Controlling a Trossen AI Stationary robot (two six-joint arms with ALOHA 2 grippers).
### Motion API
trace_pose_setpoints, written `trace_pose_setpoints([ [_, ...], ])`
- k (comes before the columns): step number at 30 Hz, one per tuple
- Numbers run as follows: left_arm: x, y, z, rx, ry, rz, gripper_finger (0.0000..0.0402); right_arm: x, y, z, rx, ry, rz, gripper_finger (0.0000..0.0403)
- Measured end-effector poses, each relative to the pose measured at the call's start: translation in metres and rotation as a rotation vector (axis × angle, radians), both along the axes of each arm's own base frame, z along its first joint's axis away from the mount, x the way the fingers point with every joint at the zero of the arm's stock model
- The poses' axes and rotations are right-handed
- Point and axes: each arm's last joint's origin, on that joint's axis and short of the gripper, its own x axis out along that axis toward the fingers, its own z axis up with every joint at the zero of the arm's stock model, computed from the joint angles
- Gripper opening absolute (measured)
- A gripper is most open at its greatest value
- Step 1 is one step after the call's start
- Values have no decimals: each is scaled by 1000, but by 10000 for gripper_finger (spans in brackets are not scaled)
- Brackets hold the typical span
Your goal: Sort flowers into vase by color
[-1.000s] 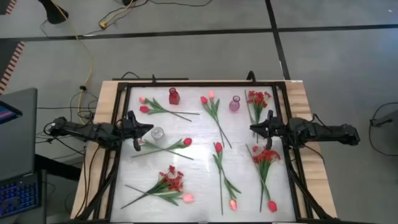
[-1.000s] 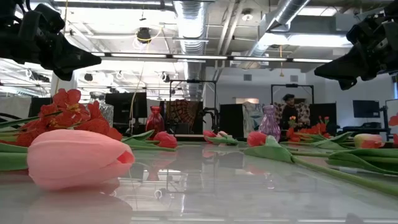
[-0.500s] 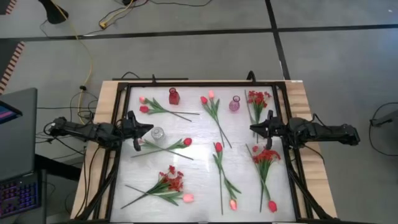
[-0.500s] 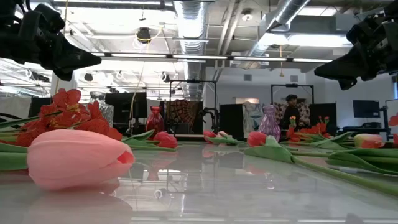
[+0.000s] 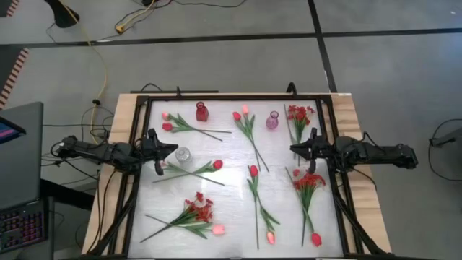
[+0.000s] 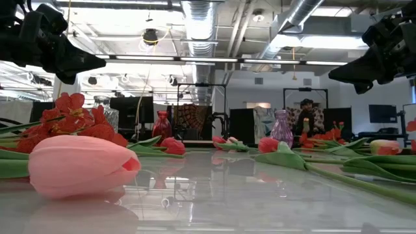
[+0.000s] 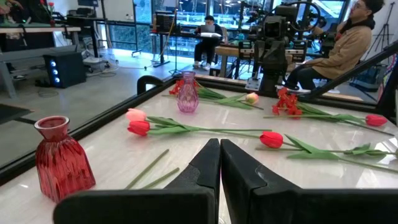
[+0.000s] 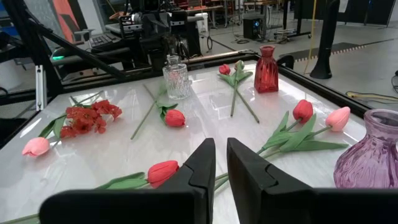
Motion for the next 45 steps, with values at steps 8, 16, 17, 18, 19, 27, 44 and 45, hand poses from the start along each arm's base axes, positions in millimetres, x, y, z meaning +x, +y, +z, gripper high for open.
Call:
trace_pose_setpoints([
  [8, 0, 0, 0, 0, 0, 0, 0, 0, 0, 0, 0, 0, 0, 70],
  [16, 0, 0, 0, 0, 0, 0, 0, 0, 0, 0, 0, 0, 0, 70],
  [17, 0, 0, 0, 0, 0, 0, 0, 0, 0, 0, 0, 0, 0, 70],
  [18, 0, 0, 0, -1, -2, 0, 0, 0, 0, 0, 0, 0, 0, 70],
  [19, 0, 0, 0, -1, -3, 0, 0, 0, 0, 0, 0, 0, 0, 70],
  [27, 0, 0, 1, -83, -32, 5, 0, 0, 0, 0, -3, 0, 1, 70],
  [44, 0, 2, 5, -444, -214, 87, 0, 1, -1, 5, 2, -67, -48, 70],
  [45, 0, 2, 5, -447, -215, 87, 0, 1, -1, 5, 4, -67, -48, 70],
])
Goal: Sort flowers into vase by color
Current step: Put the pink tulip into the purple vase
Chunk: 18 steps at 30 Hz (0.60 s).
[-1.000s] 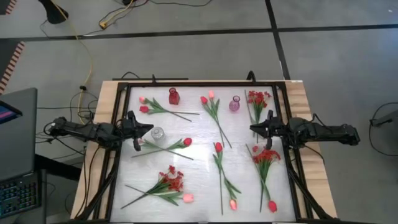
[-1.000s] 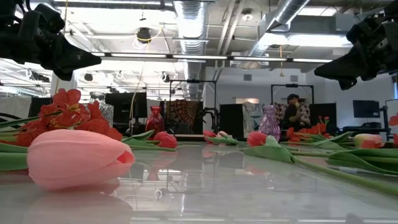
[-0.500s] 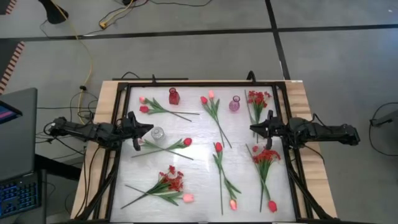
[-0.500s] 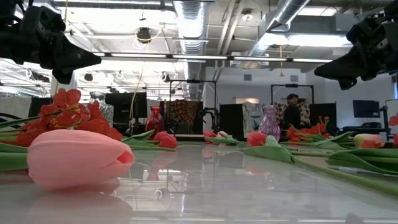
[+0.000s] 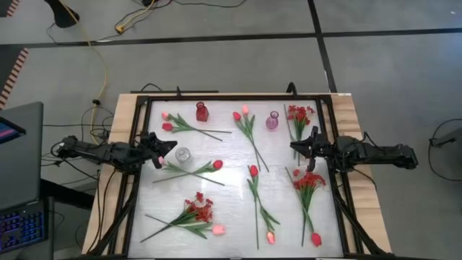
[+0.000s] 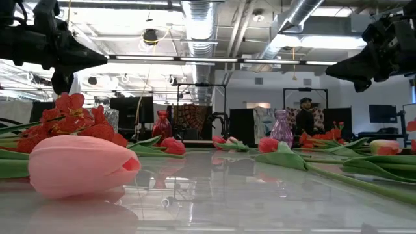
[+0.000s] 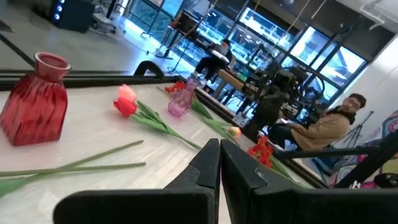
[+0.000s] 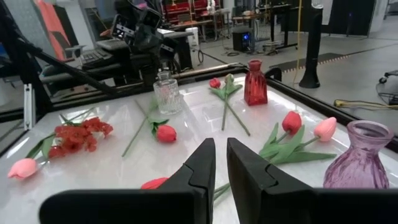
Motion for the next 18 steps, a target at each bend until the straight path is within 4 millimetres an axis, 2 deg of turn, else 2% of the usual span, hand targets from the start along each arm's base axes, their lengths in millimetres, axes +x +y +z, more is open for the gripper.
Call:
trace_pose_setpoints([
  [6, 0, 0, 0, -53, -24, 14, 0, 0, 0, 2, 28, -23, 13, 70],
  [9, 0, -1, 1, -81, -40, -40, 0, 0, 1, 2, 32, -24, 38, 71],
  [14, 0, -5, 15, 25, -141, -177, 0, -2, 1, 13, 32, -38, 44, 83],
  [18, -4, -5, 33, 148, -214, -213, 0, -2, 1, 27, 29, -43, 44, 102],
])
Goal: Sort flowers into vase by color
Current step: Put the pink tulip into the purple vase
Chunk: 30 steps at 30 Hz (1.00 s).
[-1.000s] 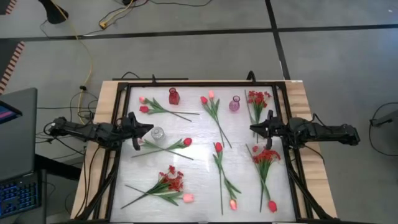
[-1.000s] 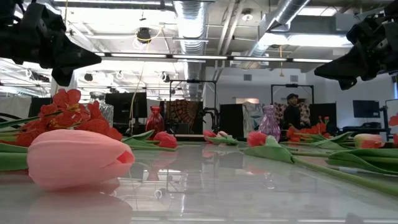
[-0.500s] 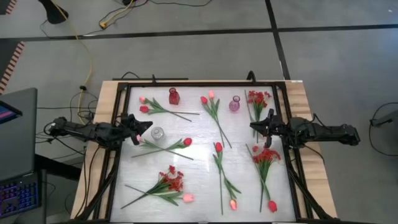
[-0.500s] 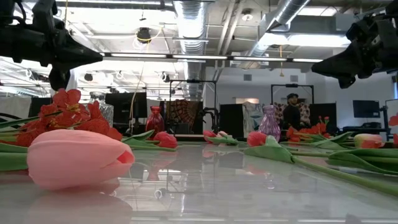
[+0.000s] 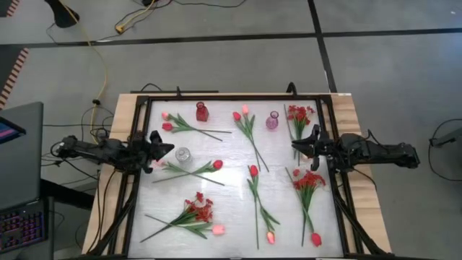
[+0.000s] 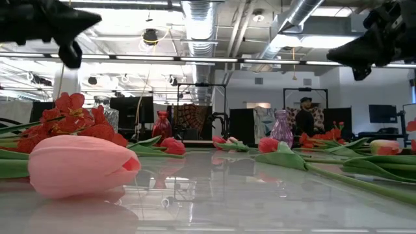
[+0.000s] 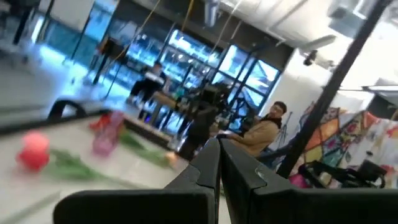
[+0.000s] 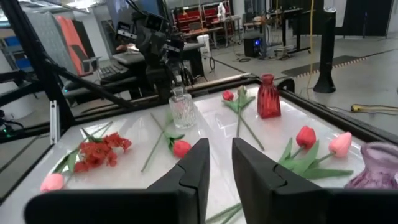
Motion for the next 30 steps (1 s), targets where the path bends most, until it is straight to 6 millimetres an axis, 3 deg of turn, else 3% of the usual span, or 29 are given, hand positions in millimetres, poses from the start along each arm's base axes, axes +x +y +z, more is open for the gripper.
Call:
trace_pose_setpoints([
  [8, 4, -1, 36, 147, 113, 26, 27, 16, 0, 17, 27, 101, -2, 144],
  [17, 47, -11, 68, 290, 373, -10, 133, 54, 3, 47, 52, 276, 5, 169],
  [22, 81, -22, 71, 375, 472, -82, 169, 83, 12, 61, 54, 435, 43, 169],
  [30, 117, -32, 57, 481, 555, -117, 162, 118, 37, 75, 195, 723, 49, 168],
])
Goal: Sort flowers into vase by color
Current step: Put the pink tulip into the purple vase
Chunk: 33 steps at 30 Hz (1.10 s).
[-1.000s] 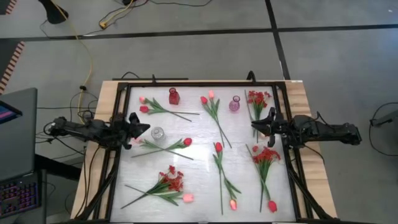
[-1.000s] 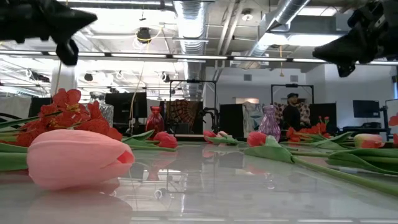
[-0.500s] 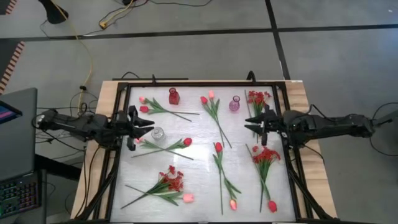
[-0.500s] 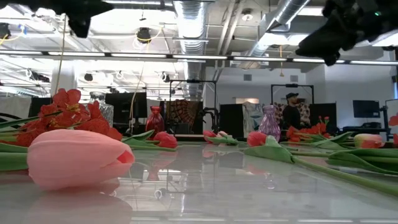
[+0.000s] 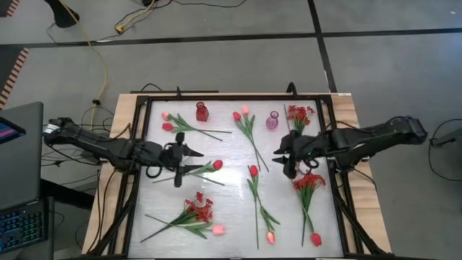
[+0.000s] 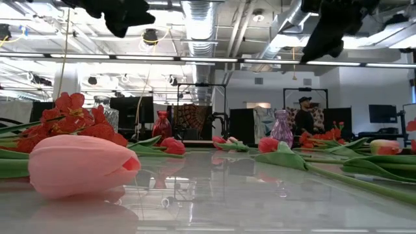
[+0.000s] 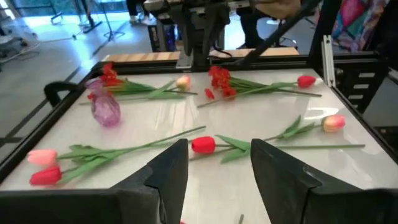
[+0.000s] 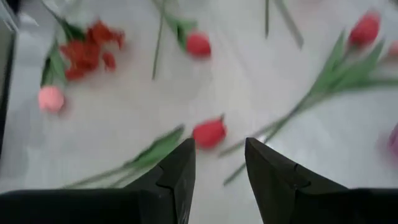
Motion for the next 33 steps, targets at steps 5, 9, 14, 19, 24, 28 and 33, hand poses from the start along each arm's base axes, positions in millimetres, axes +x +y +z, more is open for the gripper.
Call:
trace_pose_setpoints([
  [5, 8, -2, -5, 10, 15, -9, 158, 19, 22, -7, 97, 130, -66, 168],
  [9, 8, -2, -6, 12, 12, -9, 158, 32, 42, -20, 167, 207, -77, 168],
  [14, 9, -2, -5, 35, 4, -17, 158, 45, 64, -34, 254, 307, -90, 168],
  [19, 9, -2, -4, 42, 0, -18, 158, 45, 78, -49, 341, 471, -211, 168],
  [24, 9, -2, -4, 53, -1, -22, 158, 39, 94, -60, 408, 571, -300, 168],
  [28, 9, -2, -3, 100, -17, -35, 158, 34, 102, -61, 440, 585, -370, 168],
  [33, 10, -3, 1, 140, -50, -73, 158, 22, 104, -63, 419, 637, -526, 168],
])
